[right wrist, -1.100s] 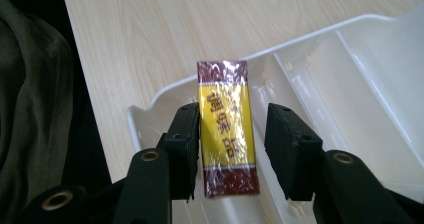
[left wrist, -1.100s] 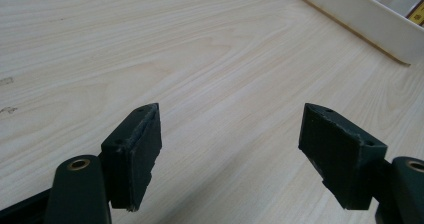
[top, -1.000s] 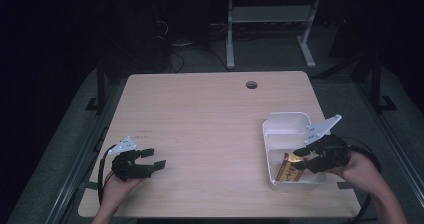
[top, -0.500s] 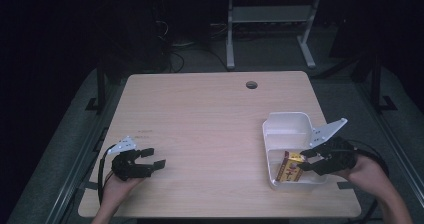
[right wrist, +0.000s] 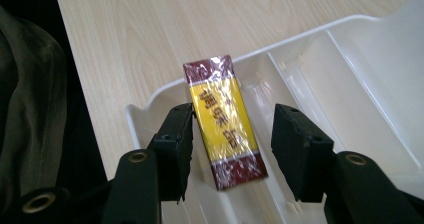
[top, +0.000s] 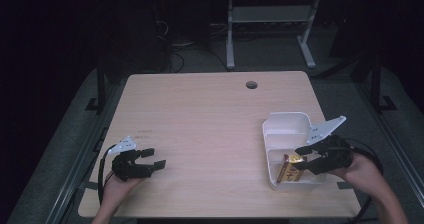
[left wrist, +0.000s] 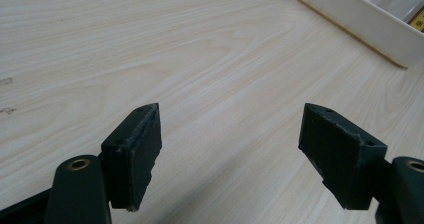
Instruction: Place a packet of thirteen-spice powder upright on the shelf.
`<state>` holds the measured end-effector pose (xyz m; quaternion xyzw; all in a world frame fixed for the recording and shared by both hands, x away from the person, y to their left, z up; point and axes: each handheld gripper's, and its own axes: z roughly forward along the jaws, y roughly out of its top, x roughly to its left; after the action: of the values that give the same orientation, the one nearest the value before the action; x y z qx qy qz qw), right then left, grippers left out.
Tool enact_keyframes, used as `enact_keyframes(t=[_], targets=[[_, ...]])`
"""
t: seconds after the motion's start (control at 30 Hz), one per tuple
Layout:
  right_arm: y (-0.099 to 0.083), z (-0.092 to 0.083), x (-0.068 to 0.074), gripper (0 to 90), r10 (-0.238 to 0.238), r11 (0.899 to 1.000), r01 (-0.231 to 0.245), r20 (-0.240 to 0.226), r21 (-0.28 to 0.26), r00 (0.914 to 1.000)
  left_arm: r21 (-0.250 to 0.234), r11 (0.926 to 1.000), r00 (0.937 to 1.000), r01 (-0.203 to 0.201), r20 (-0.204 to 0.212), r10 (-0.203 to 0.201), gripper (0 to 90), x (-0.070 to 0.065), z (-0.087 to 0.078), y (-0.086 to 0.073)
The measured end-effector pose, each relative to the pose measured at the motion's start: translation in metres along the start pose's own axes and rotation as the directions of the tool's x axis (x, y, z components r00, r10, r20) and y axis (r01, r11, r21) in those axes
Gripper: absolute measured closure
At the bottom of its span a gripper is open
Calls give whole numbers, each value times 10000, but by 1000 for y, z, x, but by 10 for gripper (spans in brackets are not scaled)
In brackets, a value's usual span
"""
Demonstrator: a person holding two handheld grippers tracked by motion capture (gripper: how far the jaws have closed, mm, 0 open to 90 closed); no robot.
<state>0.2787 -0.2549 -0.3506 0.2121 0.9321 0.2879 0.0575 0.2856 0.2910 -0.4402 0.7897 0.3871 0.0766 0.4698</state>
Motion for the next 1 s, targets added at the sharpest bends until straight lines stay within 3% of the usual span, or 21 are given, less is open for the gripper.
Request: enact_keyframes(t=[0.57,1.0], targets=[[23,5,17,422,31,9944,-75,-426,-1055,9991,27,10000,10000,-44,-7,44,246,0,0,0],[58,24,43,364,-151,9930,97,-449,-1173,9989,115,9999,9999,-110,21,110,246,1,-1,0]])
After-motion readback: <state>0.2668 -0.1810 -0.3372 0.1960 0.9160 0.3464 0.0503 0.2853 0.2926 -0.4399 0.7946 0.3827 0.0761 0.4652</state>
